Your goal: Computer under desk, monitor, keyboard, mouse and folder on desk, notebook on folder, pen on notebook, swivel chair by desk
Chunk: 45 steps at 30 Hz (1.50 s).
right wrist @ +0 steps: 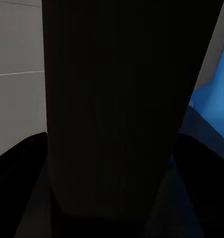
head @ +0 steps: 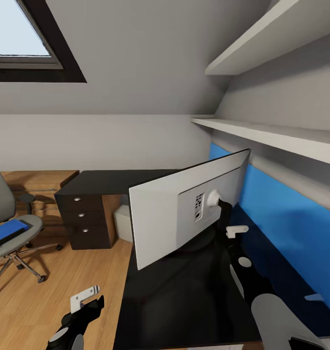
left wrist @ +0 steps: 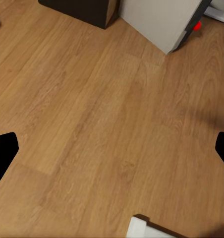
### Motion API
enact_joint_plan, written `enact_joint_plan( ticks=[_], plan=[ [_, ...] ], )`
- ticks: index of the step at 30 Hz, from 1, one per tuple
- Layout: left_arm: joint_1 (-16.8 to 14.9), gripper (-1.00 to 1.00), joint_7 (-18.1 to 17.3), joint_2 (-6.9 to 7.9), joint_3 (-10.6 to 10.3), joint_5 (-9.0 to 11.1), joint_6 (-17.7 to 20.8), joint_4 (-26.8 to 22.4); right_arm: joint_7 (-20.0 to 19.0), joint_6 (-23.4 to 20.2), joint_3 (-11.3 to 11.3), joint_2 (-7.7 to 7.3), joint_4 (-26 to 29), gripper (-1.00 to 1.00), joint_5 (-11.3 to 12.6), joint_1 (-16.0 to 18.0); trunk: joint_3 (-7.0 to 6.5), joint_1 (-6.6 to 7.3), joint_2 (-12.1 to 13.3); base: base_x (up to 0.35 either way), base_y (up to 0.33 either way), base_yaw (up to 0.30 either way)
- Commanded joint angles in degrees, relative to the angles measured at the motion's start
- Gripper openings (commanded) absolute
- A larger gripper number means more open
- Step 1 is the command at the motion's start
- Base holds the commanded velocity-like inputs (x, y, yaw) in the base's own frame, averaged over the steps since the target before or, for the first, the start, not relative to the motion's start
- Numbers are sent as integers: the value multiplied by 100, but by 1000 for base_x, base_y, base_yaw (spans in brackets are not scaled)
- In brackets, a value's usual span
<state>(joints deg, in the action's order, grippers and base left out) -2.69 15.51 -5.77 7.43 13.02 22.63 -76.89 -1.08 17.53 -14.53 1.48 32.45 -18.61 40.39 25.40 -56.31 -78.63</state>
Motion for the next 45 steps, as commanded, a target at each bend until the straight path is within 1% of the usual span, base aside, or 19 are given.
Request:
enact_joint_plan(
  ticks=[1, 16, 23, 34, 45],
  plan=[
    [-3, 100, 31, -3, 4, 61, 25, -10, 2, 27, -20, 1, -11, -100, -20, 4, 7, 0, -3, 0, -18, 0],
    [-1, 100, 31, -3, 4, 61, 31, -19, 2, 22, -24, -16, -11, -100, -19, 4, 7, 0, -3, 51, -2, 0],
    [-2, 100, 31, -3, 4, 61, 30, -19, 2, 22, -24, -18, -11, -100, -19, 4, 7, 0, -3, 104, -79, 0],
    [-2, 100, 31, -1, 8, 61, 31, -19, 0, 22, -22, -17, -18, -100, -19, 4, 7, 0, -3, 13, -7, 0],
    [1, 100, 31, 12, 13, 61, 22, -28, -6, 22, -15, -16, -19, -100, -19, 4, 7, 0, -3, 100, 0, 0]
  ],
)
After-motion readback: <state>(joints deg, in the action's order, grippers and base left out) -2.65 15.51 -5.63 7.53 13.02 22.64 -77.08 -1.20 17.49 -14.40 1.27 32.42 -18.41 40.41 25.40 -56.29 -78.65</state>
